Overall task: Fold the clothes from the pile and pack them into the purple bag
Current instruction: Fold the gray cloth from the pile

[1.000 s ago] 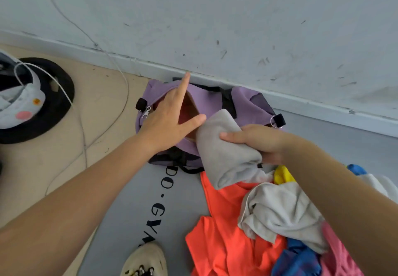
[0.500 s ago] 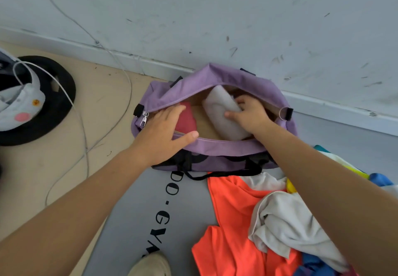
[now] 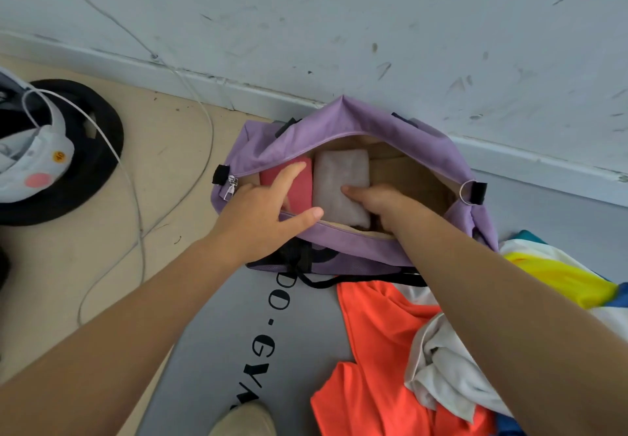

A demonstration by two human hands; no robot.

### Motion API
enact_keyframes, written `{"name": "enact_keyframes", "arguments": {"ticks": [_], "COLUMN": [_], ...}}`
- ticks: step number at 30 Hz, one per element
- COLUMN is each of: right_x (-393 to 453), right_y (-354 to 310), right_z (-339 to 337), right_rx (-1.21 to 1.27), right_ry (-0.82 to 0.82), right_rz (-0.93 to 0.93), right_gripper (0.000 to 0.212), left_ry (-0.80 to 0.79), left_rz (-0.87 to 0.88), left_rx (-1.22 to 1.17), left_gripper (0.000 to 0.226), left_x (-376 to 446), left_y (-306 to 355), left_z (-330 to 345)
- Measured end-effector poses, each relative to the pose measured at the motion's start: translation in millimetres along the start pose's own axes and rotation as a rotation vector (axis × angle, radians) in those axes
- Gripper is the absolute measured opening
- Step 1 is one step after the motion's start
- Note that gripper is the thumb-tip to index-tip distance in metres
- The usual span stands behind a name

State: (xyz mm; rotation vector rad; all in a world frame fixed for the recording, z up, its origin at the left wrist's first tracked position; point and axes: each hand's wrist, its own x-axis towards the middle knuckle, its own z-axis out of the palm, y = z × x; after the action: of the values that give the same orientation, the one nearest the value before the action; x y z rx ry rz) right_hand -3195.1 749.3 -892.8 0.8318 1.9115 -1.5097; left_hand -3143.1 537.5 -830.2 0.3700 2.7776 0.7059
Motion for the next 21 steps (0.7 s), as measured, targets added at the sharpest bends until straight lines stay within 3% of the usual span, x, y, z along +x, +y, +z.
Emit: {"name": "enact_keyframes", "arguments": {"ticks": [3, 6, 12, 17, 21], "right_x": [2, 0, -4, -3, -4], "right_y": [5, 14, 17, 4, 4], "right_z": [2, -3, 19, 41, 34], "right_rx": [0.106, 0.03, 0.062, 0.072, -0.161], "right_ry": [-0.005, -0.119, -0.009, -0.244, -0.093], "right_rz": [-0.098, -0.126, -0.196, -0.187, -0.205], "right_gripper": [0.058, 0.06, 0.046, 0.048, 0.056], "left_ry": [0.029, 0.028, 0.057, 0.045, 0.04], "left_rz": [0.022, 0.041, 0.185, 0.182, 0.184], "left_rx": [0.07, 0.07, 0.057, 0.015, -0.011], "left_gripper": [0.081, 0.073, 0.044, 0.042, 0.037], "left_x": [-3, -6, -5, -2, -3], "left_y": [2, 1, -5, -5, -8], "left_z": [0, 2, 9, 11, 9]}}
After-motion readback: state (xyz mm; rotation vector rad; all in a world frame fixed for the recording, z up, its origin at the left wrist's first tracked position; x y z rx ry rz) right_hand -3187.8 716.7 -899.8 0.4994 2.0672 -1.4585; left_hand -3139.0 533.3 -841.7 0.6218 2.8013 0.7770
